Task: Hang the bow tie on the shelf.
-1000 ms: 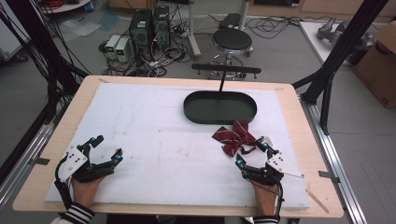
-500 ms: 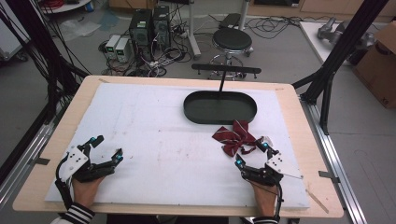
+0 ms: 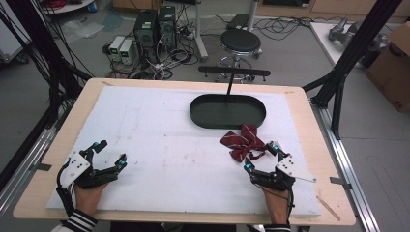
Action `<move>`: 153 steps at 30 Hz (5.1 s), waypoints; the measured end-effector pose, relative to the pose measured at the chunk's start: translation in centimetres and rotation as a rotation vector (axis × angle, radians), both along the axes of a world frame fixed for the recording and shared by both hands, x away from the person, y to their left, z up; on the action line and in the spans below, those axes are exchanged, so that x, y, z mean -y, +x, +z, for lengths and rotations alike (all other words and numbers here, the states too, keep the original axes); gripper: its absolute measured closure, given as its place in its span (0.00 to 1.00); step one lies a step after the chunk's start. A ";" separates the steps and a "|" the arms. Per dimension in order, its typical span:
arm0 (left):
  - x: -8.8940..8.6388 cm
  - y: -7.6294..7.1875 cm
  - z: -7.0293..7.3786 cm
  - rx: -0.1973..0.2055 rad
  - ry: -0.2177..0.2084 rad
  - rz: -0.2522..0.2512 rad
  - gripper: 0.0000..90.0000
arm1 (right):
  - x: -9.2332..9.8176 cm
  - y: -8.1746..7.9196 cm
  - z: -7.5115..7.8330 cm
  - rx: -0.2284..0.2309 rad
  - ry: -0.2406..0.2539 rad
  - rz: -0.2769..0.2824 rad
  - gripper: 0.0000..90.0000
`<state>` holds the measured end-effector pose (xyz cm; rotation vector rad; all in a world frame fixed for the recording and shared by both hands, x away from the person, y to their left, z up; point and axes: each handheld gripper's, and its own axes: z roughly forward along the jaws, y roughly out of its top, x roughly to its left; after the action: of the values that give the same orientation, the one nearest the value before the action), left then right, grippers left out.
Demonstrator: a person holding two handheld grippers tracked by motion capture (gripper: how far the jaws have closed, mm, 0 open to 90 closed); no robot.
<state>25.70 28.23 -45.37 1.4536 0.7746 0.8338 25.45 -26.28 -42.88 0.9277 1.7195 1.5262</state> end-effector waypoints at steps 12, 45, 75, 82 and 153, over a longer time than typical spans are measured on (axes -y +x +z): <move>0.0 0.0 0.0 0.000 0.004 0.001 0.17 | 2.6 3.2 5.1 -0.163 -0.087 -0.101 0.11; 0.1 0.0 0.0 0.003 0.011 0.006 0.17 | 7.3 10.2 3.6 -0.670 -0.315 -0.228 0.27; 0.2 0.0 0.0 0.003 0.011 0.005 0.17 | 7.2 12.1 1.6 -0.841 -0.415 -0.184 0.72; 0.2 0.0 0.0 0.003 0.013 0.005 0.17 | 7.3 12.2 1.3 -0.863 -0.429 -0.169 0.77; 0.1 0.0 0.0 -0.002 0.008 -0.001 0.17 | -3.1 19.9 17.7 -0.216 -0.316 -0.107 0.97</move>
<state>25.74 28.15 -45.34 1.4618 0.7727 0.8363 45.32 -23.21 -25.19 1.0261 1.9576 1.0766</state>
